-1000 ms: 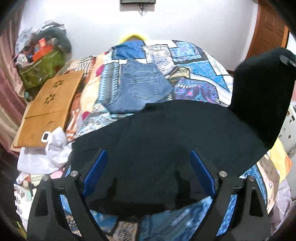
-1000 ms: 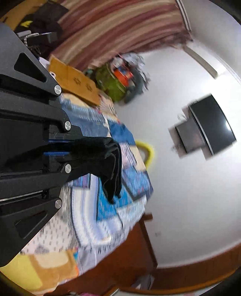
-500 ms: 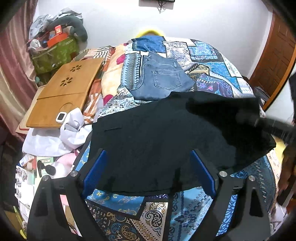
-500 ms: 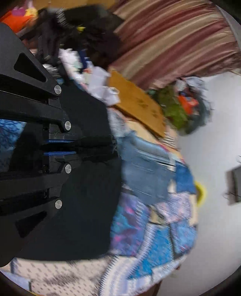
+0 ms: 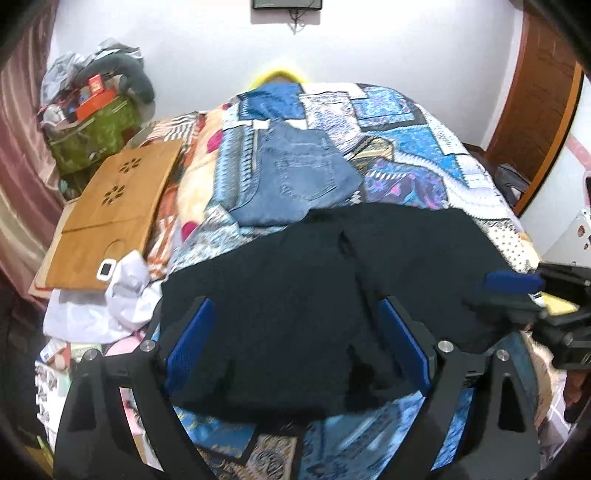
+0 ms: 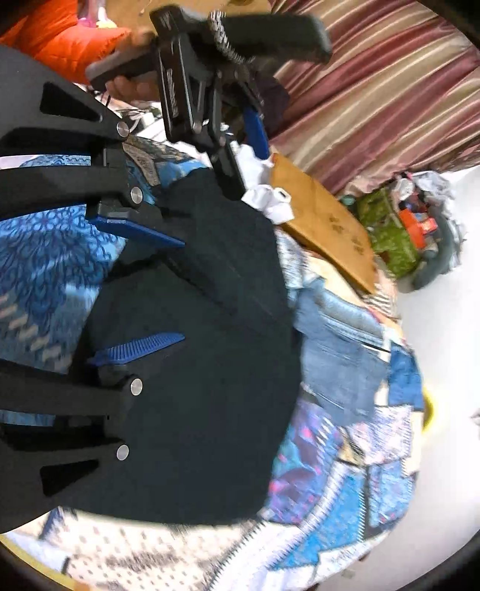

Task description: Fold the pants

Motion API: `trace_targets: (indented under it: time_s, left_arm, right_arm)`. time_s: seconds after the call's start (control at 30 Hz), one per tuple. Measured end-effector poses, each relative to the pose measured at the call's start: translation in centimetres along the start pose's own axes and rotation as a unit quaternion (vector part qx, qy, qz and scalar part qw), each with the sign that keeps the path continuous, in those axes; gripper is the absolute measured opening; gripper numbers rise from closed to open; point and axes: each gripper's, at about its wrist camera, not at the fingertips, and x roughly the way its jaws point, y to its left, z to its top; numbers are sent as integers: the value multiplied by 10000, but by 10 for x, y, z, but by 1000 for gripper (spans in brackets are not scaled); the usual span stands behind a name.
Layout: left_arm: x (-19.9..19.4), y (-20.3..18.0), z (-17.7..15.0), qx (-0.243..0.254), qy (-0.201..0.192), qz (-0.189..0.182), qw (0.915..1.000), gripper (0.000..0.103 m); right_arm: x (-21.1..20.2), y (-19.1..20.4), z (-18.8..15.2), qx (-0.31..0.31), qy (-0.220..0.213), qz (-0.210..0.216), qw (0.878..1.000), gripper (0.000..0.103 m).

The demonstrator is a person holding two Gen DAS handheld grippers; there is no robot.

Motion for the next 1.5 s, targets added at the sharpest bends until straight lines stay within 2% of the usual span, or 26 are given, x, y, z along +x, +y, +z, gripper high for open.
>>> trace_targets:
  time_s: [0.13,0.2,0.27,0.47,0.57,0.7,0.77,0.97,1.03,1.23,1.5]
  left_arm:
    - [12,-17,23,90,17,-210,9997,93]
    - [19,-26,33,132,47,-278,9995,95]
    - [30,-37,42,209,96,-350,9991,95]
    - [77,-69,60,468,470,-437,9968,95]
    - [104,-80,59,556,771,-413,9946,95]
    - [132,-87,46,907,1089,-221,9897,98]
    - [130,-83,41,955,953,-215,9906,103]
    - [117,-79,30,1188,789,-28,9898,103]
    - [108,-78,23,1251,693,95,9897,103]
    - [91,-70,6,1086,620,156,9920,103]
    - [67,-59,-7,889,591,138,9942,103]
  right_arm:
    - [-23,-27,17,14,-395,-350,9986,52]
    - [-25,-41,26,-25,-449,-618,9971,53]
    - [-23,-55,33,14,-432,-694,9966,53]
    - [7,-94,36,93,-82,-942,9955,53]
    - [25,-110,29,160,180,-908,9956,53]
    - [43,-123,12,189,568,-852,9946,53]
    - [40,-121,3,86,477,-851,9952,54]
    - [22,-116,-16,66,468,-951,9943,56]
    - [15,-114,-24,71,455,-1053,9934,60]
    - [1,-119,-44,516,397,-995,9929,64]
    - [-17,-110,-52,649,311,-1132,9910,65]
